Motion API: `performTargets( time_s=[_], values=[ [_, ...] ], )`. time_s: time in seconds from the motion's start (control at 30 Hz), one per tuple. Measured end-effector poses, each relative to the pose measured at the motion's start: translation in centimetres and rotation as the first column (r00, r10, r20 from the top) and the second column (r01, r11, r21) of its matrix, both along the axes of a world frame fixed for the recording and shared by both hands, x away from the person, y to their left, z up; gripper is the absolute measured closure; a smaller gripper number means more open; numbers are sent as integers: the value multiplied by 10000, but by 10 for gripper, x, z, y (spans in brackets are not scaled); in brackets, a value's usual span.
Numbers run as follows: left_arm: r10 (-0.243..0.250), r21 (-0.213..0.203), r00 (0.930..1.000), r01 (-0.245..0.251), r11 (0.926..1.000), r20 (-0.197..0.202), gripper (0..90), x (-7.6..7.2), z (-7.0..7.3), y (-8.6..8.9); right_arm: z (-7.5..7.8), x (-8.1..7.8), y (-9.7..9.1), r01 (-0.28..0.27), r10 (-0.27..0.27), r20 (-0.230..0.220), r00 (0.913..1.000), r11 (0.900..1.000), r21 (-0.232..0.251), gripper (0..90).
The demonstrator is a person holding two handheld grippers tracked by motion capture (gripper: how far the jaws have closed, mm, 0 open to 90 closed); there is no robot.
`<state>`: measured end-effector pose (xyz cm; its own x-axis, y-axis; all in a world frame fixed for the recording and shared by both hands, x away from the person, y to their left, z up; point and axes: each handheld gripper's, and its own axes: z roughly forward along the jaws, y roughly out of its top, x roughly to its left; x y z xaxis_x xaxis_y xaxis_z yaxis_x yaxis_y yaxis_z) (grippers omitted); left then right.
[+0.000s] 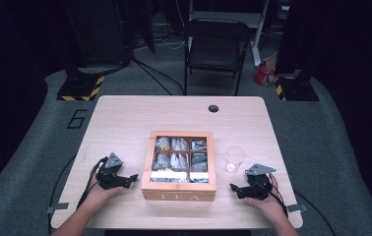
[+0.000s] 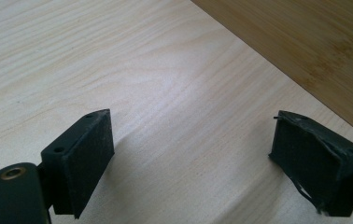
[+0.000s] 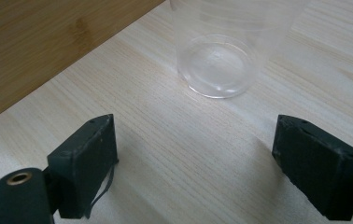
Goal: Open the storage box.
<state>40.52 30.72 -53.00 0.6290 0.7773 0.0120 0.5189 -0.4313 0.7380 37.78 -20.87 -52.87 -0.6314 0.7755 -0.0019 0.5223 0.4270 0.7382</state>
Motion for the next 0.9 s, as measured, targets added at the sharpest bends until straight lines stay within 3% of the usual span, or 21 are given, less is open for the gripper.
performTargets(
  time_s=[0.9],
  values=[
    [140, -90, 9998, -138, 9999, 133, 150, -1, 0, 1, 0, -3, 2, 265, -265, 23, 9996, 9996, 47, 154]
  ],
)
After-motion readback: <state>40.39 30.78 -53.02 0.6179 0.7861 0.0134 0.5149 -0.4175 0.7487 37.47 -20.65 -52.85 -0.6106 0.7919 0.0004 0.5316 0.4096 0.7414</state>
